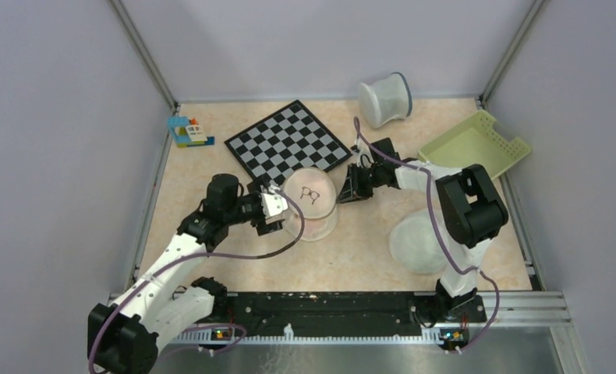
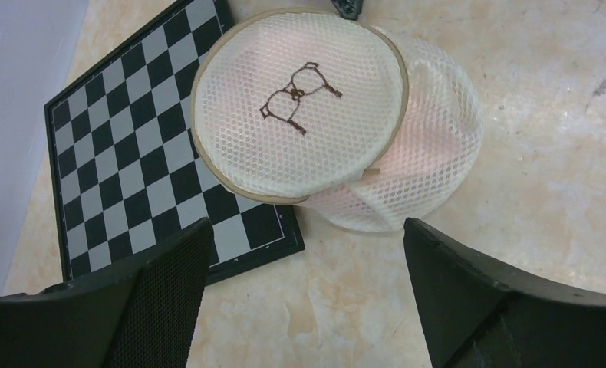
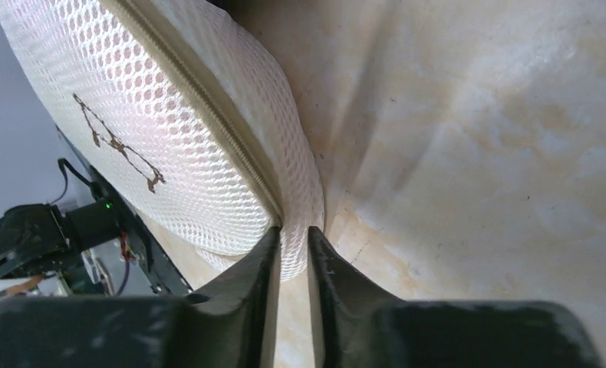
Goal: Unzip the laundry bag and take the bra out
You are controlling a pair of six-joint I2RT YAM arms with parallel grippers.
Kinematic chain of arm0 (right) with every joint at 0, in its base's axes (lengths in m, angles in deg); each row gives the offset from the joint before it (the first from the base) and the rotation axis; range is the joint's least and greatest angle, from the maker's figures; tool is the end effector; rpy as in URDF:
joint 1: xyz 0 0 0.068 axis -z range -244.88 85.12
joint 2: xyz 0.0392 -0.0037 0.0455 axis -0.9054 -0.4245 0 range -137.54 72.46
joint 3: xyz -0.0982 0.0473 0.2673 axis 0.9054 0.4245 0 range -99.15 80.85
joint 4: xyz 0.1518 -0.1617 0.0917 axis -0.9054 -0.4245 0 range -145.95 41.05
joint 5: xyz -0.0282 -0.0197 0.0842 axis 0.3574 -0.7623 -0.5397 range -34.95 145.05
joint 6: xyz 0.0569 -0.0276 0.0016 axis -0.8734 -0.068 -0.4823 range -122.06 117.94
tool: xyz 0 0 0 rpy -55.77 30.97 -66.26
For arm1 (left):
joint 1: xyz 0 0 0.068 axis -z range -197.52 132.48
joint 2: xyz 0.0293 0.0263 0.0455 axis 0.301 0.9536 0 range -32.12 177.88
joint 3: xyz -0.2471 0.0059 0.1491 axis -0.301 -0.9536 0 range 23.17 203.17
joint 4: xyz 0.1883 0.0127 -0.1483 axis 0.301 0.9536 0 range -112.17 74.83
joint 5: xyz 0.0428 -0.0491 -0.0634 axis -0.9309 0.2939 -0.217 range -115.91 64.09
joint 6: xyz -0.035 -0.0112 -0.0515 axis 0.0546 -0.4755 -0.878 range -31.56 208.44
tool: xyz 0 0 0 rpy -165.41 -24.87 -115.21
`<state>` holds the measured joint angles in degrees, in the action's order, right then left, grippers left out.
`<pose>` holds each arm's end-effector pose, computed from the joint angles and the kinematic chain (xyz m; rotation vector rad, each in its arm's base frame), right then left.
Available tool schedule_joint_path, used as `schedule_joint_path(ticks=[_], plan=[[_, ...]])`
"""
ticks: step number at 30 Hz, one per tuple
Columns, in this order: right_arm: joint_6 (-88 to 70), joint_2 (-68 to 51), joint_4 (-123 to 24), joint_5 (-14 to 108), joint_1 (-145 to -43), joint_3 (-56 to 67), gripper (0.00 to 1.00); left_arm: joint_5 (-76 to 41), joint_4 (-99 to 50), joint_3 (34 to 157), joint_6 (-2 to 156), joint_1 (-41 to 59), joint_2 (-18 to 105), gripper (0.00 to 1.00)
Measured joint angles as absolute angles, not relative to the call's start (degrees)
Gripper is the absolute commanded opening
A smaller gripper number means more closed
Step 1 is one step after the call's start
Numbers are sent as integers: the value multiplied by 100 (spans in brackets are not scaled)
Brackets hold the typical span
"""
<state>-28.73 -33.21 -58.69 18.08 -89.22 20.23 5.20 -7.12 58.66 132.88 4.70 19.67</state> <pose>0.3160 0.1750 0.1764 -0.2253 2.6337 1.1520 0.1528 -0.0895 0.2690 1.3767 1.5174 -0.3338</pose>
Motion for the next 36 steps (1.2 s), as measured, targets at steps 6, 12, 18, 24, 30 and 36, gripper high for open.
schedule_joint_path(ticks=[6,12,18,24,30,36], plan=[[-2180,-3616,-6291,1701,-8797,1534,0,822,-387,5761,14294,470,1973,87],[-1352,-4005,-6962,1633,-8758,828,0,1215,-400,5695,15599,472,2478,75],[-873,-4158,-7285,1500,-8758,515,3,1204,-446,5868,16862,461,3346,71],[-569,-4151,-7571,1419,-8745,517,8,1231,-710,6036,17902,361,3995,68],[-410,-3885,-7648,1111,-8529,710,16,1349,-948,6211,18718,358,4620,63],[-237,-3397,-7661,960,-8271,823,23,1493,-1099,6229,19093,365,4952,34]])
